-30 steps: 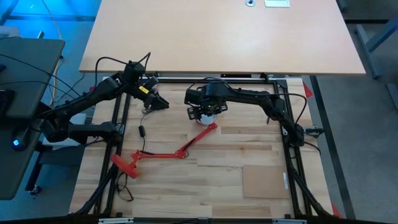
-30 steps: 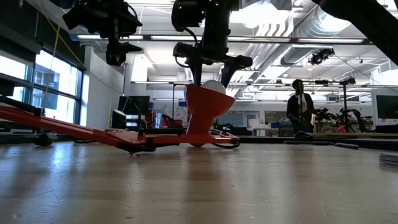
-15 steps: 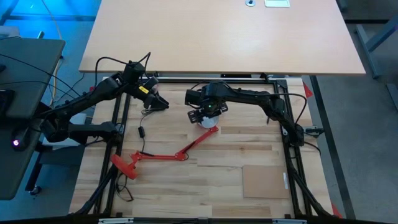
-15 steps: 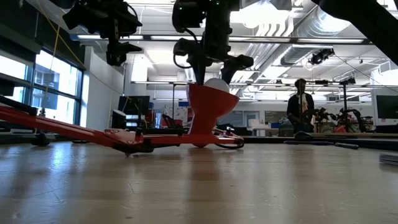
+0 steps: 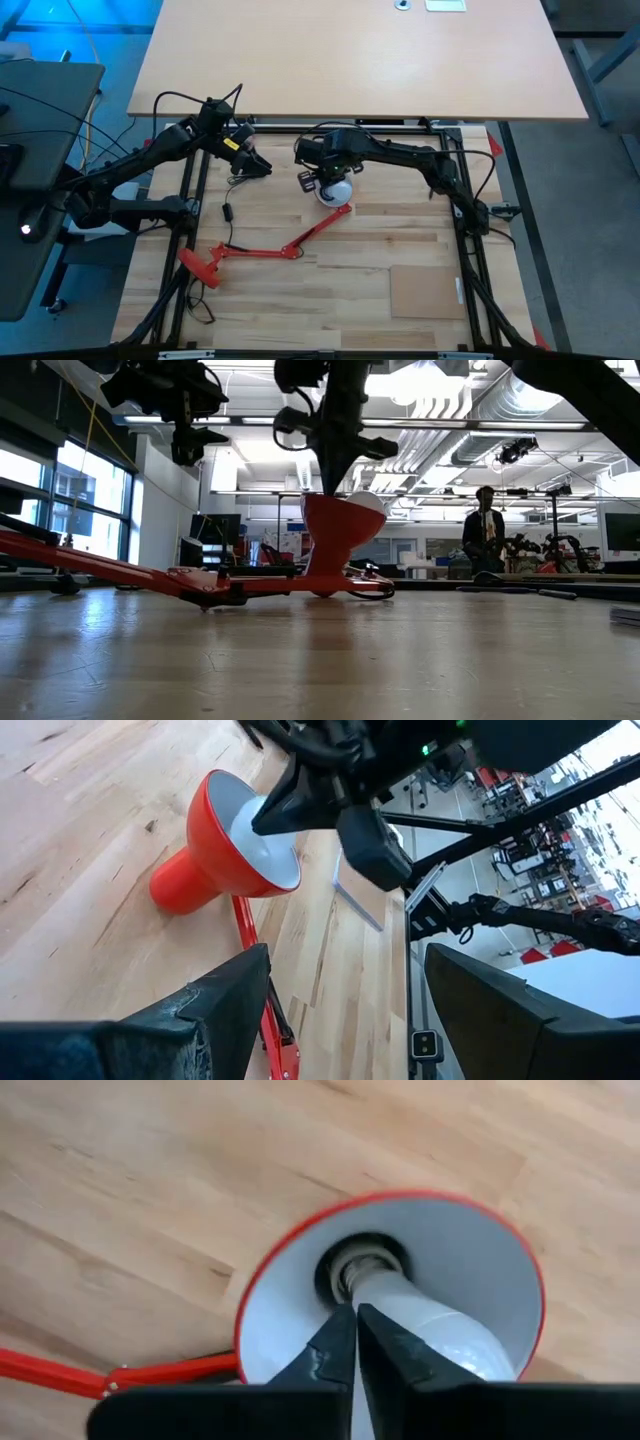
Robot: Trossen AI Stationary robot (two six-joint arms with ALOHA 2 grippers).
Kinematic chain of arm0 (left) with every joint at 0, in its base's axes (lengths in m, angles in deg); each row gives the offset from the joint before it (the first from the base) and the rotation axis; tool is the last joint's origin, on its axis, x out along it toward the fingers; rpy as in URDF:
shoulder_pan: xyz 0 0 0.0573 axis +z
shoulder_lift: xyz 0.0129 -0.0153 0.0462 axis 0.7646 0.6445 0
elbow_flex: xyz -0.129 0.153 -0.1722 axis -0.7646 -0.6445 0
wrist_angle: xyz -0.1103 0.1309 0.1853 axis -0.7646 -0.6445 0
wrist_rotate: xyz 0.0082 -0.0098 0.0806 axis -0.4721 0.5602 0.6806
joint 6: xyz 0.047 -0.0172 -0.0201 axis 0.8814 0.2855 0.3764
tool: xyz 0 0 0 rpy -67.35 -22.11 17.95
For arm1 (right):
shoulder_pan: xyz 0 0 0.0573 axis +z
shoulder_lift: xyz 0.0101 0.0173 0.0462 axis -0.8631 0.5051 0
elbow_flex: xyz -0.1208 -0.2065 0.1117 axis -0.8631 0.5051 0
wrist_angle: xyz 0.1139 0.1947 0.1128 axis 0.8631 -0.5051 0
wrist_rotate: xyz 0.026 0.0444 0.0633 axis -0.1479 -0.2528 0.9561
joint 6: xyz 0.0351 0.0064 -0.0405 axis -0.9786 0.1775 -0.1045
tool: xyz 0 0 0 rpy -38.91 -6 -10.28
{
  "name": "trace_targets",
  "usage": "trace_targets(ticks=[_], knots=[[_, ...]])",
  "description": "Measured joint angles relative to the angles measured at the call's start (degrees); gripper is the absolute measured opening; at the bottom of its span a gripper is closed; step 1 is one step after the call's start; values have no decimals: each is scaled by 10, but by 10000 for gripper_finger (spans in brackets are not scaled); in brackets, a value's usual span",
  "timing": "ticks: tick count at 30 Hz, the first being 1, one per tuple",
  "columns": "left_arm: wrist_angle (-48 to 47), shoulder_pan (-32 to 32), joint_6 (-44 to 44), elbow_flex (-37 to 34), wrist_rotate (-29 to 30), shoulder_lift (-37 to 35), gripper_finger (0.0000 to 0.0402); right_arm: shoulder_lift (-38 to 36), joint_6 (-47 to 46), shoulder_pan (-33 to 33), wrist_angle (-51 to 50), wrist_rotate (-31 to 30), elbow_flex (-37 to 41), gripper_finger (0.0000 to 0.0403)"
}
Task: Screw lightbulb
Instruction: Remove the lightbulb from the desk lamp
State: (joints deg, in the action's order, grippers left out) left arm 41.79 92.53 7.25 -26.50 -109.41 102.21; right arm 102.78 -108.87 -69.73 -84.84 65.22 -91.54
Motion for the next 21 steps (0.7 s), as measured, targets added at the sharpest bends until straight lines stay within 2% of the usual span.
trace_targets(ticks=[2, 9, 14, 16, 21], knots=[[0, 0, 0, 0, 0, 0, 261, 0, 6, -1, 0, -7, -12, 16], [0, 0, 3, 0, 0, 0, 261, 0, 83, -3, -37, 0, -55, 80], [0, 0, 16, 0, 0, 0, 261, -1, 168, -8, -98, 43, -56, 155], [0, 0, 16, 0, 0, 0, 261, -3, 212, -5, -93, 57, -53, 189], [-1, 0, 16, 0, -2, 0, 261, -2, 321, 17, -93, 50, -52, 264]])
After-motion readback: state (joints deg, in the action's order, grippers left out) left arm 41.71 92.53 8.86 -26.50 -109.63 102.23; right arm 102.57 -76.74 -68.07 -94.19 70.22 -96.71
